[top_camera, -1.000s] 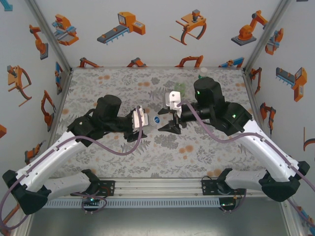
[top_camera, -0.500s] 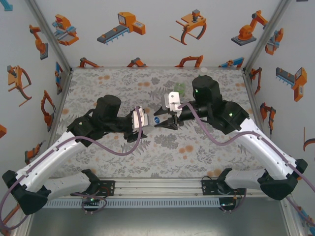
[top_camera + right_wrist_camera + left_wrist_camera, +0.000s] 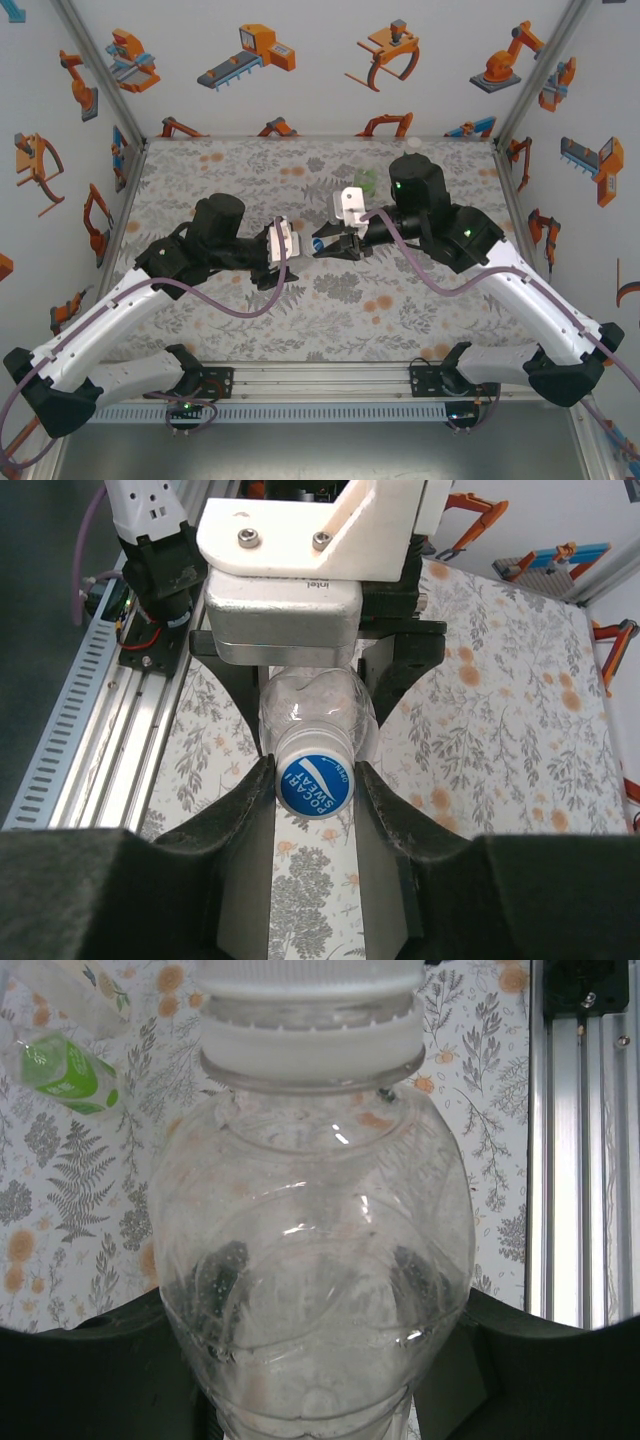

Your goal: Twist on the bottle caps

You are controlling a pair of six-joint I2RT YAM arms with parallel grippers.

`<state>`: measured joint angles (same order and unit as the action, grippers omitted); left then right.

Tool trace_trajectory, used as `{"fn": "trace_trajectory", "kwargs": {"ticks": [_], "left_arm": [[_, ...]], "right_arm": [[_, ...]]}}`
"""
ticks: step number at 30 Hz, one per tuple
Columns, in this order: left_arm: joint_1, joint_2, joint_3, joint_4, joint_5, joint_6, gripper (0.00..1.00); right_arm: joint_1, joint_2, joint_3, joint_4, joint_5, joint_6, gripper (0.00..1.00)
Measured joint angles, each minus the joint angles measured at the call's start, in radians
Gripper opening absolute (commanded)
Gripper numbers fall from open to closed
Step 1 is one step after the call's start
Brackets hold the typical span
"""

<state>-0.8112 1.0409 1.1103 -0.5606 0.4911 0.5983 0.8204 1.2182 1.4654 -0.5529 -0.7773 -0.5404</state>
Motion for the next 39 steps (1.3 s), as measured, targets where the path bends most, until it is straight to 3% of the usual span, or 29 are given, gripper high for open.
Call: {"fn": "trace_trajectory", "kwargs": {"ticks": [6,12,18,23,28,31,35,39], "left_arm": [[0.0,-0.001,-0.003,-0.005,-0.027,-0.008,0.0],[0.0,0.004,-0.015,-0.023,-0.077,-0.037,0.0],[0.0,0.042,-0.015,-0.026,-0.101,-0.059,0.0],[0.0,0.084,-0.013,-0.045,-0.111,-0.067,0.0],[0.0,0.094,-0.008,-0.042,-0.115,-0.069,0.0],[0.0,0.094,-0.003,-0.032,-0.111,-0.067,0.0],[0.0,0.09,0.0,-0.021,-0.098,-0.065,0.0],[0.0,0.084,0.0,-0.02,-0.082,-0.06,0.0]], "right_arm": [[0.0,-0.008,-0.039,0.067,0.055,0.208,0.0],[0.003,-0.031,-0.123,0.153,0.241,0.714,0.0],[0.006,-0.021,-0.121,0.05,0.445,1.318,0.0],[0.005,0.0,-0.122,-0.026,0.526,1.617,0.04],[0.005,-0.003,-0.122,-0.042,0.563,1.702,0.38],[0.005,-0.014,-0.124,-0.027,0.573,1.662,0.5],[-0.001,-0.045,-0.122,-0.018,0.604,1.513,0.56],[-0.001,-0.09,-0.122,0.016,0.61,1.315,0.57]]}}
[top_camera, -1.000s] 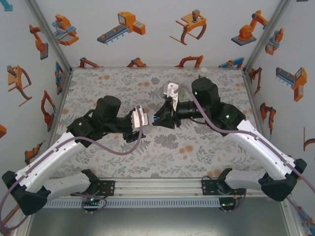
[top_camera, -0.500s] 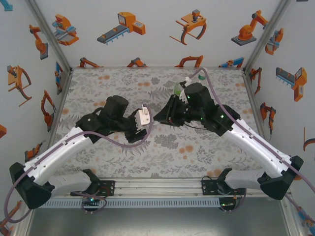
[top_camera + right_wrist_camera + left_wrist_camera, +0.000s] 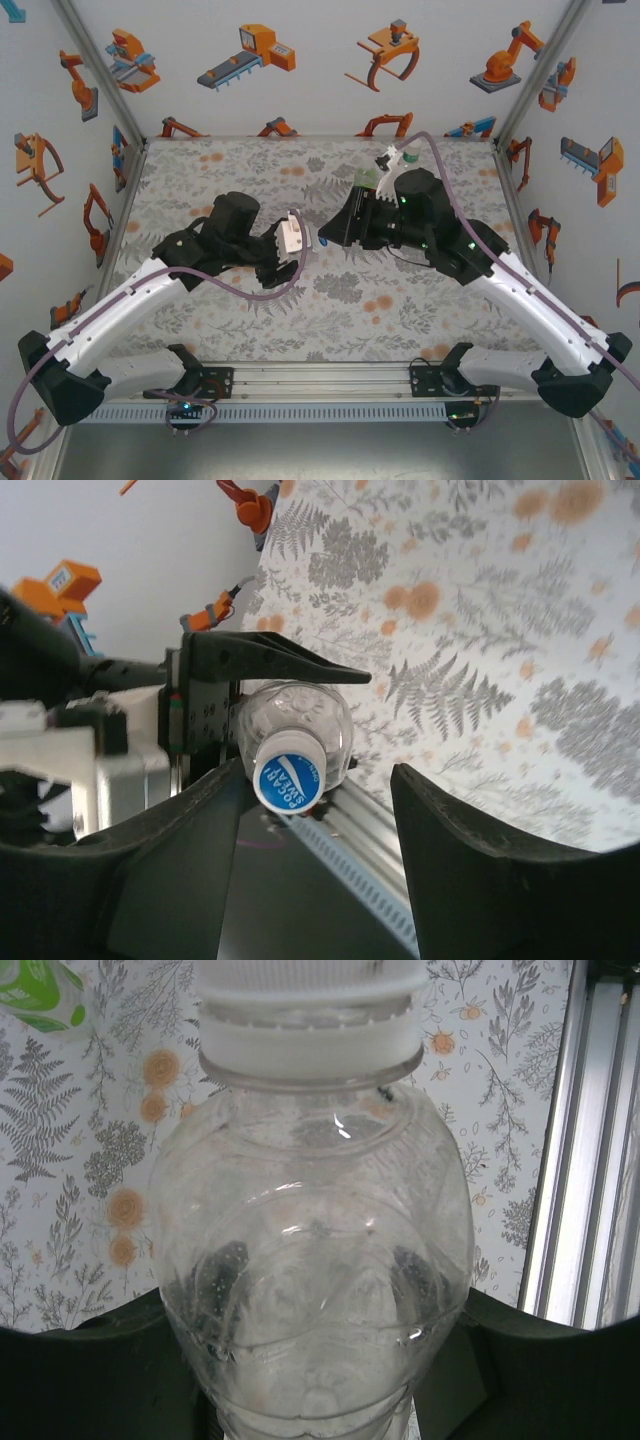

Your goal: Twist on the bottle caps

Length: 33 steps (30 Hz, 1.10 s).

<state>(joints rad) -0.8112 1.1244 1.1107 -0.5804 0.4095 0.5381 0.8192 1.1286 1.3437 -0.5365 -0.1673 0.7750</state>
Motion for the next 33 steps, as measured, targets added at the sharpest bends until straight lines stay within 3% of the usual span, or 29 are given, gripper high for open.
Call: {"fn": "trace_trajectory", "kwargs": {"ticks": [5,9,18,24,33], "left_arm": [[0.0,-0.021,0.0,0.002,0.016,0.008,0.0],[0.0,-0.048,0.0,0.007,0.039,0.019,0.0],[0.0,-0.074,0.0,0.012,0.063,0.029,0.01],[0.0,-0.076,-0.001,0.01,0.065,0.036,0.0],[0.0,-0.084,-0.002,0.01,0.066,0.039,0.0]], "right_arm": [[-0.001,-0.058,-0.001,0.077,-0.076,-0.305,0.61],[-0.004,-0.071,-0.002,0.096,-0.237,-0.593,0.59],[-0.004,0.019,0.068,-0.036,-0.515,-1.104,0.58],[-0.006,0.055,0.095,-0.053,-0.585,-1.235,0.48],[-0.006,0.11,0.129,-0.052,-0.608,-1.279,0.43]]}}
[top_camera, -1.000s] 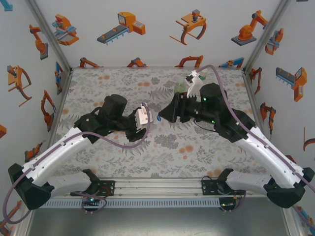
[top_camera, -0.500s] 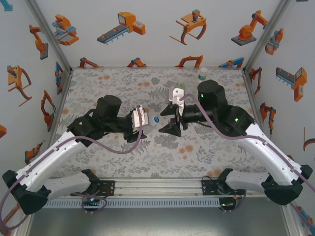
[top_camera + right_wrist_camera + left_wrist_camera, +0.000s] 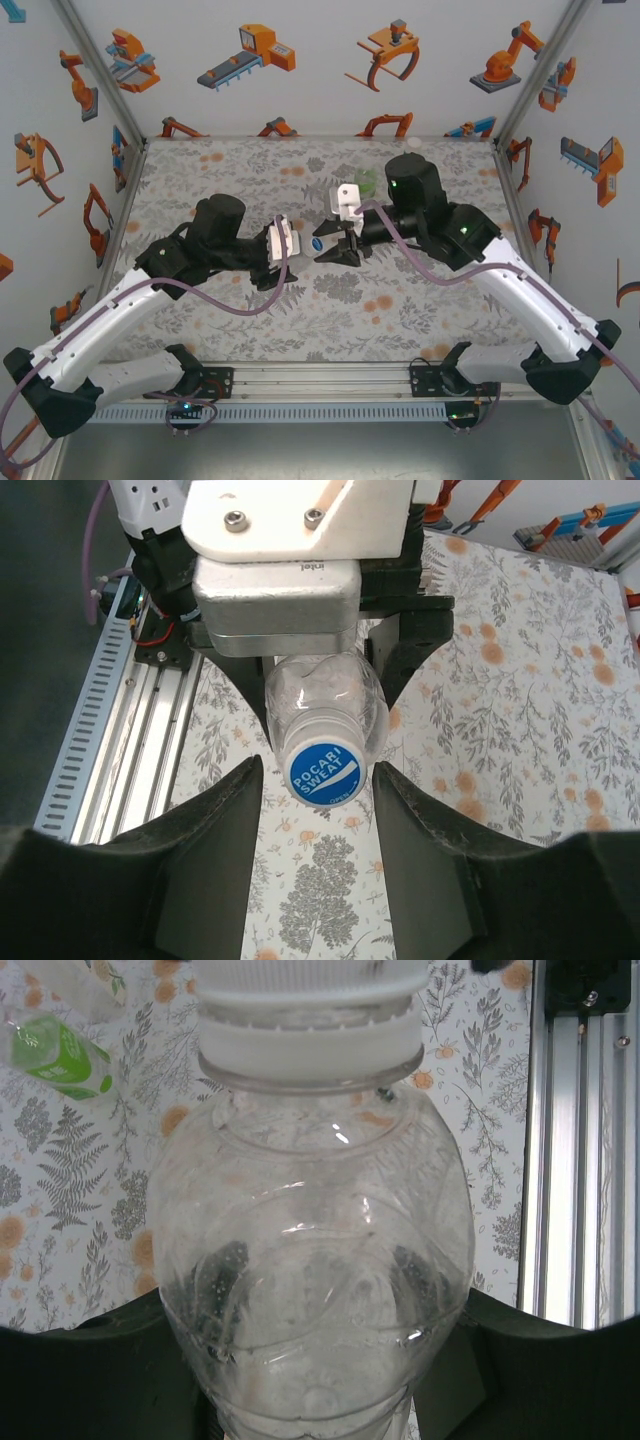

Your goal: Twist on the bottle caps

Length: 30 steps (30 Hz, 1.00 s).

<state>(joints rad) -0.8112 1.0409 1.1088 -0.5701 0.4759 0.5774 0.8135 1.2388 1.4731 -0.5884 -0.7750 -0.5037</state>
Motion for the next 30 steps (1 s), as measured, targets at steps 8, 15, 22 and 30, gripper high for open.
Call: {"fn": "trace_trajectory", "kwargs": {"ticks": [8,15,22,30], "left_arm": [[-0.001,0.0,0.0,0.0,0.002,0.006,0.0],[-0.001,0.0,0.0,0.0,0.004,0.007,0.0],[-0.002,0.0,0.0,-0.005,0.003,0.01,0.01],[-0.006,0.019,-0.005,-0.016,-0.061,0.002,0.01]], "right_arm": [[0.0,0.011,0.007,-0.001,-0.016,-0.01,0.39],[0.0,0.021,0.025,-0.008,-0.025,-0.01,0.33],[0.0,0.023,0.028,-0.014,-0.017,0.03,0.12],[0.0,-0.007,-0.059,0.079,0.154,0.49,0.0]]}}
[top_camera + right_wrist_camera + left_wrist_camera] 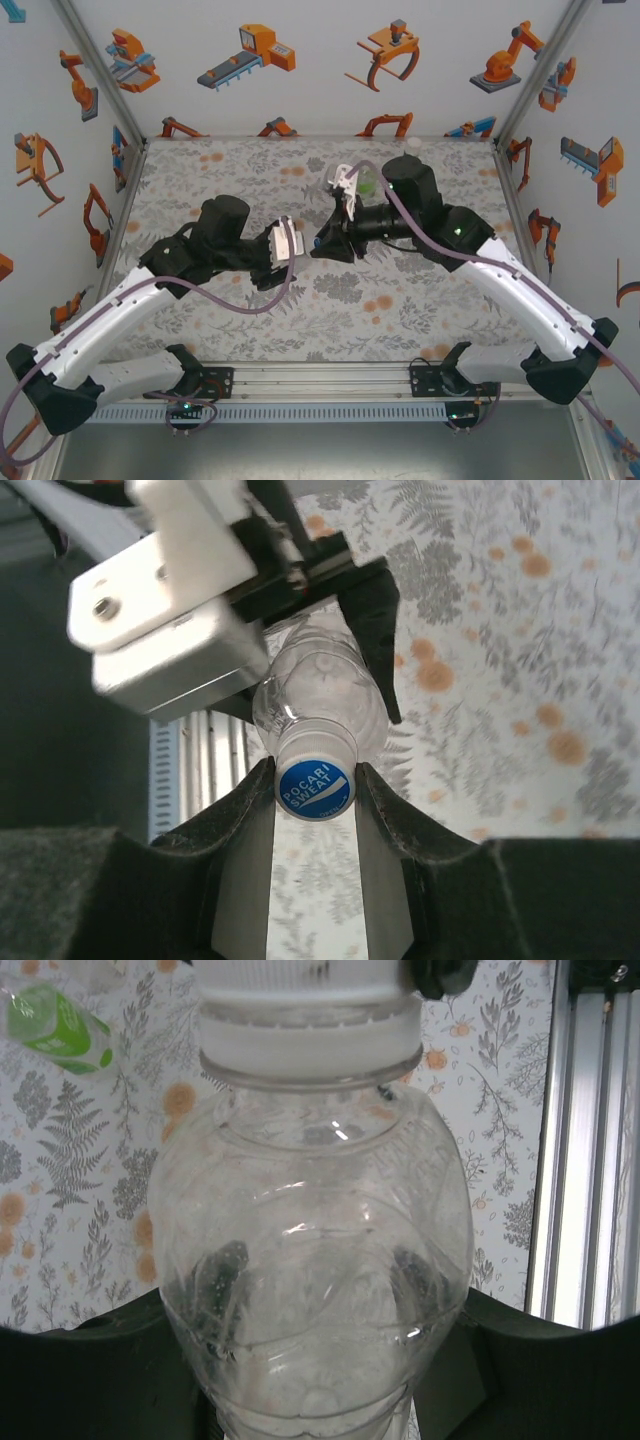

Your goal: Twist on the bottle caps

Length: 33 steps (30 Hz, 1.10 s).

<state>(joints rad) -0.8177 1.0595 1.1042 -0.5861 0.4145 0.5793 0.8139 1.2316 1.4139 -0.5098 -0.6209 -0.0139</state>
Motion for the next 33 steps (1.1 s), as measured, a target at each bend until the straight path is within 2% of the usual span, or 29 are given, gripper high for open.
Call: {"fn": "trace_trajectory", "kwargs": {"ticks": [4,8,12,13,16,18,22,27,33], "left_arm": [[0.0,0.029,-0.001,-0.01,-0.022,-0.003,0.01],[0.001,0.058,-0.001,-0.009,-0.037,-0.011,0.01],[0.001,0.081,-0.001,-0.022,-0.064,-0.014,0.01],[0.001,0.087,-0.001,-0.028,-0.071,-0.013,0.01],[0.001,0.095,-0.001,-0.032,-0.085,-0.014,0.01],[0.001,0.095,-0.001,-0.026,-0.089,-0.013,0.0],[0.001,0.089,-0.001,0.01,-0.076,-0.013,0.01],[0.001,0.086,-0.001,0.031,-0.05,-0.01,0.01],[0.001,0.072,-0.001,0.033,-0.008,-0.003,0.01]], "right_arm": [[0.0,-0.023,-0.072,0.05,0.128,0.375,0.0],[-0.004,-0.022,-0.09,0.013,0.251,0.768,0.0],[-0.015,-0.022,-0.138,0.007,0.3,1.073,0.0],[-0.016,-0.022,-0.149,0.007,0.309,1.119,0.05],[-0.015,-0.021,-0.16,0.006,0.34,1.197,0.31],[-0.013,-0.025,-0.159,0.011,0.356,1.192,0.47],[-0.018,-0.033,-0.146,0.004,0.38,1.063,0.63],[-0.026,-0.06,-0.108,0.022,0.356,0.801,0.67],[-0.027,-0.113,-0.066,0.019,0.276,0.428,0.67]]}}
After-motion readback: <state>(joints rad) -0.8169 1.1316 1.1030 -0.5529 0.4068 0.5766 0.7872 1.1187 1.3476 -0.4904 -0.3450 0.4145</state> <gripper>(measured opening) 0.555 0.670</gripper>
